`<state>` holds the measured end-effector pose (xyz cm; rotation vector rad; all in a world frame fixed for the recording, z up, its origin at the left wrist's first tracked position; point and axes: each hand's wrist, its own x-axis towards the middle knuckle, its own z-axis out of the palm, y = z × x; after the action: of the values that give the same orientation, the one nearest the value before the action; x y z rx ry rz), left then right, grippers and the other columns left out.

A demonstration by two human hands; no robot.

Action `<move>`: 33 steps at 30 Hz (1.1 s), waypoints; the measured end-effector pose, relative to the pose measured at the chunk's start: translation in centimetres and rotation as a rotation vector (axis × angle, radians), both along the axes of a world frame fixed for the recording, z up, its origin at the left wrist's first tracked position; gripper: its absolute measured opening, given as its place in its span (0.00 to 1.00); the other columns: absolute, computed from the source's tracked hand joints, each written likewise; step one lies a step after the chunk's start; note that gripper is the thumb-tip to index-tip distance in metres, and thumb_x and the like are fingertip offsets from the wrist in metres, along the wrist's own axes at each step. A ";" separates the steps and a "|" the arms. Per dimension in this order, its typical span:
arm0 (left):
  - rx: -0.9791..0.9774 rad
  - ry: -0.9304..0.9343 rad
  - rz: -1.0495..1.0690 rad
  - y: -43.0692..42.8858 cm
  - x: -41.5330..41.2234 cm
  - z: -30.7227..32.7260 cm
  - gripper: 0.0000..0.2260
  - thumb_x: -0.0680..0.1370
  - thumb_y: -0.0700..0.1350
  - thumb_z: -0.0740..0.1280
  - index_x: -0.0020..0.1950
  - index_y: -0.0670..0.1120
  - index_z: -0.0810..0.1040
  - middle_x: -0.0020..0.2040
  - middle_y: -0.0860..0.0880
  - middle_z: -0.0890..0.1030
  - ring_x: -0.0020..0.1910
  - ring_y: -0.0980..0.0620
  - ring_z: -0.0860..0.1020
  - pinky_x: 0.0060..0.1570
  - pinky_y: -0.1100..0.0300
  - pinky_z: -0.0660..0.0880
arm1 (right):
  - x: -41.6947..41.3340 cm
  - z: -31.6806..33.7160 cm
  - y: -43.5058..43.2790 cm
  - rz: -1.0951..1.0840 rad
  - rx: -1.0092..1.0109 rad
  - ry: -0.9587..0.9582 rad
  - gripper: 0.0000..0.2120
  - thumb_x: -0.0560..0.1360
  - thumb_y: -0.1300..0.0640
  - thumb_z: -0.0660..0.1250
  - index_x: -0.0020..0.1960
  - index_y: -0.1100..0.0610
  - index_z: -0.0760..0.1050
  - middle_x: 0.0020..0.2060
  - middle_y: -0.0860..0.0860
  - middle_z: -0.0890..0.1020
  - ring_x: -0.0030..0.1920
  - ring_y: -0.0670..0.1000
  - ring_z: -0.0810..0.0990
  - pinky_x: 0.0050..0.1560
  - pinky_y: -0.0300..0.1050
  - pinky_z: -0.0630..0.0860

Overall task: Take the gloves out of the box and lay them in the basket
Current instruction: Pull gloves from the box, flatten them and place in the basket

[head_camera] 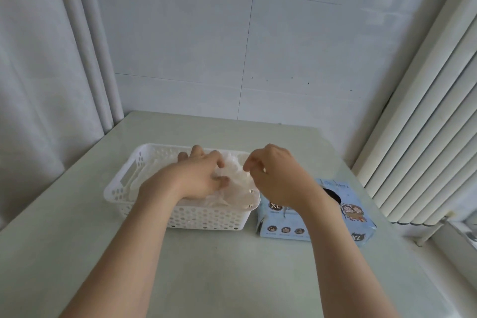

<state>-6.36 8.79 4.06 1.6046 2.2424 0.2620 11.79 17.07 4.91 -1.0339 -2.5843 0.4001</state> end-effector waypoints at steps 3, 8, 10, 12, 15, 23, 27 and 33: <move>0.299 -0.016 -0.040 0.5 1.5 0.3 0.08 0.85 0.54 0.62 0.63 0.55 0.72 0.65 0.51 0.69 0.68 0.47 0.68 0.67 0.46 0.70 | 2.3 0.6 0.5 -0.066 -0.032 0.115 0.15 0.80 0.65 0.57 0.52 0.54 0.82 0.34 0.45 0.80 0.30 0.43 0.75 0.33 0.37 0.71; 0.588 -0.046 -0.179 1.7 6.6 -0.4 0.07 0.85 0.43 0.61 0.57 0.52 0.78 0.54 0.56 0.75 0.53 0.55 0.76 0.56 0.53 0.77 | 7.2 -0.5 2.2 -0.241 -0.003 0.234 0.16 0.79 0.68 0.61 0.49 0.51 0.83 0.38 0.45 0.85 0.37 0.38 0.79 0.37 0.25 0.71; 0.617 0.028 -0.188 2.0 8.6 -1.1 0.08 0.85 0.43 0.61 0.57 0.52 0.79 0.54 0.56 0.78 0.52 0.53 0.77 0.53 0.53 0.77 | 9.2 -1.6 2.9 -0.309 0.030 0.270 0.16 0.78 0.69 0.62 0.48 0.52 0.84 0.43 0.45 0.87 0.42 0.38 0.80 0.40 0.22 0.71; 0.639 0.104 -0.216 2.3 10.2 -2.1 0.08 0.85 0.43 0.61 0.56 0.51 0.79 0.53 0.54 0.79 0.51 0.51 0.78 0.52 0.52 0.77 | 10.9 -3.2 3.1 -0.364 0.018 0.288 0.16 0.78 0.69 0.63 0.50 0.52 0.84 0.44 0.44 0.86 0.42 0.43 0.82 0.39 0.25 0.73; 0.614 0.212 -0.331 2.8 11.7 -4.0 0.06 0.84 0.44 0.61 0.54 0.48 0.78 0.51 0.50 0.79 0.48 0.48 0.79 0.53 0.49 0.76 | 12.3 -6.0 2.6 -0.368 -0.020 0.329 0.11 0.76 0.62 0.68 0.50 0.48 0.83 0.46 0.41 0.86 0.39 0.41 0.81 0.39 0.34 0.78; 0.599 0.172 -0.415 3.7 14.1 -7.4 0.09 0.82 0.40 0.65 0.61 0.45 0.73 0.59 0.48 0.74 0.58 0.49 0.75 0.59 0.55 0.76 | 13.0 -8.0 2.3 -0.215 0.125 0.312 0.03 0.75 0.45 0.73 0.45 0.43 0.85 0.38 0.35 0.82 0.44 0.42 0.80 0.51 0.51 0.77; 0.641 0.016 -0.334 3.5 14.6 -7.6 0.14 0.84 0.45 0.63 0.69 0.45 0.70 0.64 0.50 0.73 0.62 0.50 0.74 0.56 0.63 0.69 | 12.7 -8.3 2.6 -0.284 0.124 0.520 0.07 0.79 0.60 0.71 0.44 0.52 0.85 0.38 0.41 0.83 0.42 0.46 0.79 0.44 0.42 0.72; 0.613 -0.023 -0.298 3.5 14.6 -8.2 0.09 0.86 0.48 0.60 0.64 0.46 0.70 0.60 0.49 0.75 0.56 0.50 0.73 0.49 0.61 0.65 | 11.9 -7.6 1.5 -0.383 0.155 0.825 0.07 0.86 0.59 0.62 0.53 0.53 0.79 0.42 0.41 0.82 0.42 0.44 0.79 0.39 0.32 0.69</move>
<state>8.24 12.27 -4.11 2.1871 1.9674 0.9465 23.66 18.58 -2.66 -0.9998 -1.6257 0.4053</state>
